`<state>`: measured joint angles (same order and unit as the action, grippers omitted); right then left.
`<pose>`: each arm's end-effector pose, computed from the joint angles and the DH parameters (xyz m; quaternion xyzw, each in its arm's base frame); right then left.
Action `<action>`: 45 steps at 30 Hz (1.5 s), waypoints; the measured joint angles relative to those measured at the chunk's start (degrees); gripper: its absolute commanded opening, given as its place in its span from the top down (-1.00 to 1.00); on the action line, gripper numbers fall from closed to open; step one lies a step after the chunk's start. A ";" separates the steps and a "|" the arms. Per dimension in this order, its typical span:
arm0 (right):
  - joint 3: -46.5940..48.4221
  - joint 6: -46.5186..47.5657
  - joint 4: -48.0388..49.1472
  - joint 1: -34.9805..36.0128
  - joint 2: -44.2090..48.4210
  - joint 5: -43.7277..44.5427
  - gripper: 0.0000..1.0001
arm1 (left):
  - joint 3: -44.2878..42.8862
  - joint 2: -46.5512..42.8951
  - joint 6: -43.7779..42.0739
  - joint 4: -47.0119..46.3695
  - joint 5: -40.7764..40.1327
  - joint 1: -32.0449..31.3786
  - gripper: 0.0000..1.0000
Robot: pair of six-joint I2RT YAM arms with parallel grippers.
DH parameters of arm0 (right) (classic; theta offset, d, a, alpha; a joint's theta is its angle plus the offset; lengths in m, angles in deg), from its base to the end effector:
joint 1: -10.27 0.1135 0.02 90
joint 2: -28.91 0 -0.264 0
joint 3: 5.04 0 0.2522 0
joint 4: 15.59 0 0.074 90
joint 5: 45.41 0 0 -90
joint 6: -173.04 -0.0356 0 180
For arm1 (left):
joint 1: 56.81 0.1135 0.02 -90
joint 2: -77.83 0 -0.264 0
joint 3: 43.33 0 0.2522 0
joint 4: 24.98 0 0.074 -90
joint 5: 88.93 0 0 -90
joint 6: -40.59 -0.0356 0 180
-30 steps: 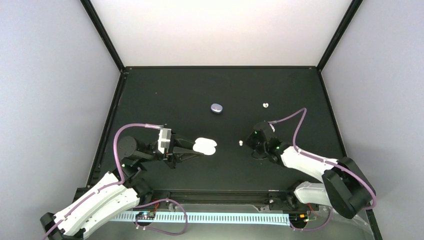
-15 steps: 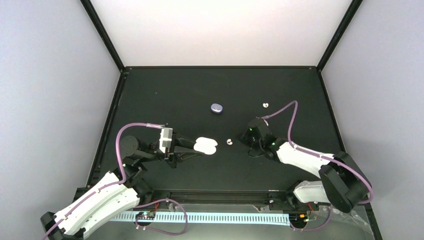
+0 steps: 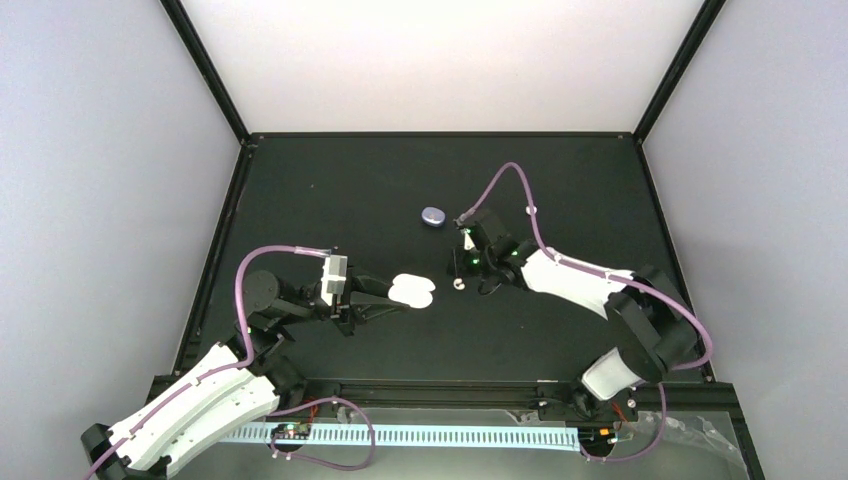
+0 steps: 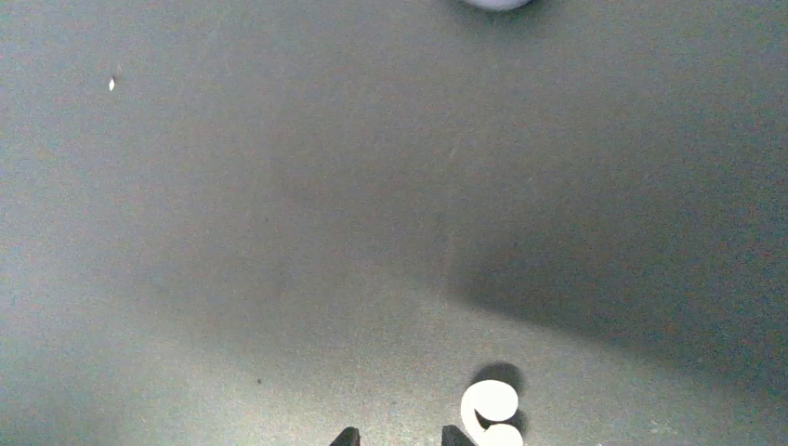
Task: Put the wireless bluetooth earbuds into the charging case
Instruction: Place the earbud at the center of the board, then pick up the earbud from the center of the board.
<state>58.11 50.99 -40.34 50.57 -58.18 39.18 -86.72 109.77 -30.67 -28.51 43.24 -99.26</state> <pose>0.2338 0.2026 0.1926 -0.0838 0.9311 0.2436 0.2584 0.0873 -0.1122 0.3292 0.3960 0.4974 -0.5653 0.5256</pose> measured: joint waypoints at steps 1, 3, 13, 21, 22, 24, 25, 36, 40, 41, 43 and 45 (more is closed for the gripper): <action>1.01 1.57 -0.81 0.24 -0.92 -0.37 0.57 | 0.00 0.00 -0.07 0.07 -0.04 0.00 0.97; 2.56 4.11 -2.62 0.35 -2.71 -1.14 0.57 | 0.00 0.00 -0.15 0.17 -0.17 0.00 0.97; 4.28 9.90 -7.72 0.35 -7.43 -1.40 0.51 | 0.00 0.02 -0.63 0.87 -0.63 0.00 0.97; 4.28 10.97 -7.32 0.35 -7.87 -2.67 0.52 | 0.00 0.07 -0.74 1.03 -0.74 0.00 0.97; 4.31 11.02 -7.26 0.35 -7.91 -2.95 0.51 | 0.00 0.07 -0.76 1.03 -0.79 0.00 0.97; 4.39 11.13 -7.13 0.35 -8.35 -3.69 0.51 | 0.00 0.07 -0.79 1.03 -0.83 0.00 0.97; 4.42 11.19 -7.04 0.35 -8.57 -3.89 0.52 | 0.00 0.09 -0.79 1.03 -0.85 0.00 0.97; 4.57 11.37 -6.99 0.46 -10.10 -3.91 0.52 | 0.00 0.81 -0.79 1.05 -1.01 0.00 0.97; 4.83 11.26 -7.04 0.48 -10.16 -2.78 0.53 | 0.00 0.81 -0.81 1.07 -1.05 0.00 0.97; 4.92 11.17 -7.04 0.52 -10.16 -2.27 0.53 | 0.00 0.81 -0.81 1.07 -1.07 0.00 0.97; 5.03 11.10 -7.06 0.52 -10.16 -1.29 0.53 | 0.00 0.79 -0.83 1.07 -1.07 0.00 0.97; 5.18 11.13 -7.10 0.52 -10.14 -0.52 0.53 | 0.00 0.81 -0.83 1.07 -1.09 0.00 0.97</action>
<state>63.29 62.11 -47.44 51.09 -68.32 38.66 -86.72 110.58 -31.50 -27.44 42.15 -99.26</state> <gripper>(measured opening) 0.235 0.213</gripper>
